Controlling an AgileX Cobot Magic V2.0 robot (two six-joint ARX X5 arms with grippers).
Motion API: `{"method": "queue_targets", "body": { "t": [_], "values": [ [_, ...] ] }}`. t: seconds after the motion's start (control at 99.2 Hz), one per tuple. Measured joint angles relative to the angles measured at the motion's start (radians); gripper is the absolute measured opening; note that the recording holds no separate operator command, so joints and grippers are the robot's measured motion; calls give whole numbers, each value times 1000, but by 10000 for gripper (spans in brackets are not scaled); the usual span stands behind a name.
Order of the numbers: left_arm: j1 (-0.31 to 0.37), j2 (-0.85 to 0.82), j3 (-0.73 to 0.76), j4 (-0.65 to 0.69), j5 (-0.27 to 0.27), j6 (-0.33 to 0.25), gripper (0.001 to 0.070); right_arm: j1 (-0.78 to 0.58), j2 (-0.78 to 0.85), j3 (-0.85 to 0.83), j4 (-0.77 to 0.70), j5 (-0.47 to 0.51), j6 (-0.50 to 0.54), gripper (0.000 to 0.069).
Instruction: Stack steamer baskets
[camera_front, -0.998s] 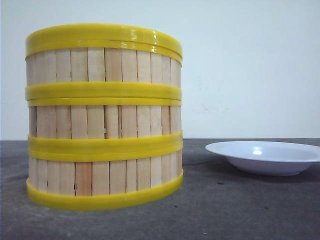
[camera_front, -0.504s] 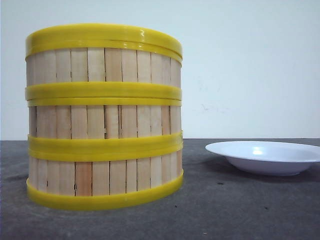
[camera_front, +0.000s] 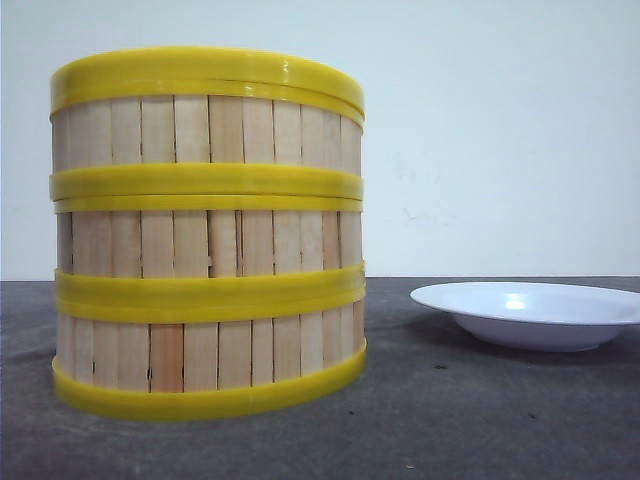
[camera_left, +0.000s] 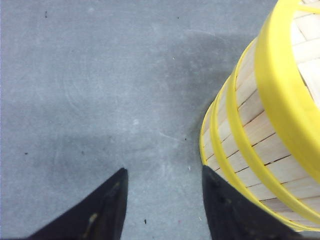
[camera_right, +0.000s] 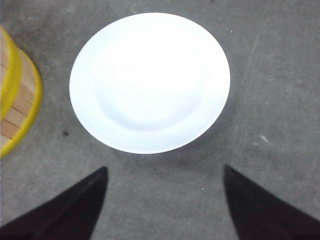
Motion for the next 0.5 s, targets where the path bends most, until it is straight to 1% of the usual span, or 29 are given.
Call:
{"method": "queue_targets", "body": {
  "t": [0.081,0.121,0.141,0.161,0.212,0.242,0.282,0.313,0.363,0.504],
  "values": [
    [0,0,0,0,0,0,275,0,0,0,0,0,0,494],
    [0,0,0,0,0,0,257,0,0,0,0,0,2,481],
    [0,0,0,0,0,0,234,0,0,0,0,0,5,453],
    [0,0,0,-1,0,0,199,0,0,0,0,0,8,407],
    [0,0,0,0,0,-2,101,0,0,0,0,0,8,257],
    [0,0,0,0,0,-2,70,0,0,0,0,1,8,175],
    [0,0,0,0,0,-3,46,0,0,0,0,1,8,105],
    [0,0,0,0,0,-3,37,0,0,0,0,1,8,74],
    [0,0,0,0,0,-3,29,0,0,0,2,2,8,43],
    [0,0,0,0,-1,-3,27,0,0,0,-9,0,9,23]
  ]
}}
